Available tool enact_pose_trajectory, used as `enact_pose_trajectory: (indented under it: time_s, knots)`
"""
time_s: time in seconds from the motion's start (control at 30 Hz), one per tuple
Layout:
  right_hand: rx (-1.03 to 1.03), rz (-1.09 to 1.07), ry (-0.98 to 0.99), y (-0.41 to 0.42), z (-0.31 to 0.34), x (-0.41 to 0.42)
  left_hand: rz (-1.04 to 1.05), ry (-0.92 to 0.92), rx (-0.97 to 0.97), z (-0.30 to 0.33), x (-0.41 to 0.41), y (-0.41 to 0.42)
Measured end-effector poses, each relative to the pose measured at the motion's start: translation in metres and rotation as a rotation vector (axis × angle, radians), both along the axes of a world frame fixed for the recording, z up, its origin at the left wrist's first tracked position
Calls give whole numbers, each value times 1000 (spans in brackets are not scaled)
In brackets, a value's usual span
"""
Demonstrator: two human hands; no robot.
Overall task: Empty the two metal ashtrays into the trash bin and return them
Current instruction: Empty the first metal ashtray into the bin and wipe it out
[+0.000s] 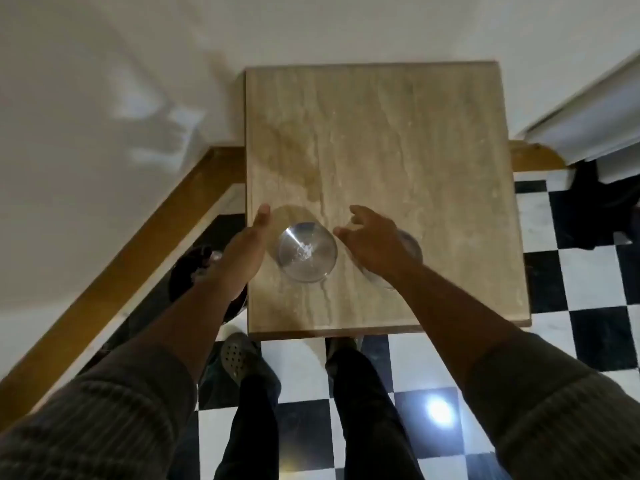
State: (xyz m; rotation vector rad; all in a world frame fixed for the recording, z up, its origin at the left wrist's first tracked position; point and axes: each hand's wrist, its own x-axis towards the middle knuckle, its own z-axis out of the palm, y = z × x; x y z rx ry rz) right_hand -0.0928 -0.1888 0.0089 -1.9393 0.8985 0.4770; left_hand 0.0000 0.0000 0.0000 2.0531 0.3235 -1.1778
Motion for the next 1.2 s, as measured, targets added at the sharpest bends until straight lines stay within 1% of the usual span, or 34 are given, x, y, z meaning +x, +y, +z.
enact_pose_trajectory:
  time_s: [0.07,0.17,0.23,0.3,0.43,0.53,0.63,0.7,0.73,0.8,0.87,1.0,1.07,1.2]
  knots:
    - [-69,81,-9,6,-21,13,62,68,-5,-18,-1,-1]
    - [-216,295,66,16,-52,29,148,113,-17,-46,-5,2]
    - [-281,403,97,21,-64,37,183,136,-59,-55,-7,2]
    - [-346,450,129,23,-70,42,199,144,-118,-58,-8,0]
    - [-416,522,154,31,-73,44,342,169,-184,-56,-8,0]
    - [-402,548,89,39,-69,47,409,182,-154,-55,1,13]
    - [-353,569,3,56,-63,58,484,236,-148,-55,15,47]
    - [-303,554,-43,71,-60,69,563,311,-117,-56,24,73]
    - [-270,546,-69,83,-62,77,602,379,-117,-57,29,90]
    - [-222,532,-102,109,-65,93,616,551,-183,-60,36,120]
    - [-194,513,-138,132,-69,105,586,657,-308,-65,39,143]
    - [-169,557,-222,178,-81,123,676,721,-558,-75,47,186]
    - [-154,592,-224,197,-88,128,683,740,-608,-85,51,205]
    - [-134,618,-204,220,-102,131,607,741,-648,-108,57,228]
